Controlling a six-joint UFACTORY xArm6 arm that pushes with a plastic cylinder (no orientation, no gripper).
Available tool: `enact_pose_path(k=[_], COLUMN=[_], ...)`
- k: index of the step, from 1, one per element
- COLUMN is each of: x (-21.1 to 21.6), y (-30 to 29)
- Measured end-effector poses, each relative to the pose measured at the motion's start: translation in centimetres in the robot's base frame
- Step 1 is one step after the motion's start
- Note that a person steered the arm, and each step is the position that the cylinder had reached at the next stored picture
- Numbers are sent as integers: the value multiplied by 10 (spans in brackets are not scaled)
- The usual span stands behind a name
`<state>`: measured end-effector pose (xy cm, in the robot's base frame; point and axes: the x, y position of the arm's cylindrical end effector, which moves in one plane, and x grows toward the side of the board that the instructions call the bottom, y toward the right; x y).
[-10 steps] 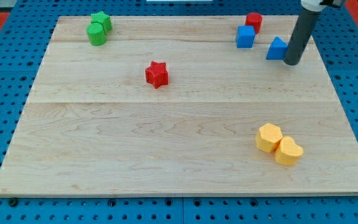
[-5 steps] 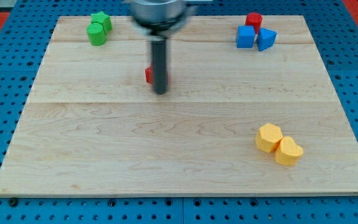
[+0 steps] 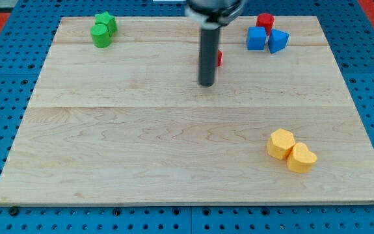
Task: Slide the red star diagonally to the blue cube
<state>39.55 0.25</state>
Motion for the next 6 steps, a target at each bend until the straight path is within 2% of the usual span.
enact_pose_path(k=[1,2,3,4,5,6], x=[-65,-81,-70,-15,16,131], y=[-10,33,56,74,168,192])
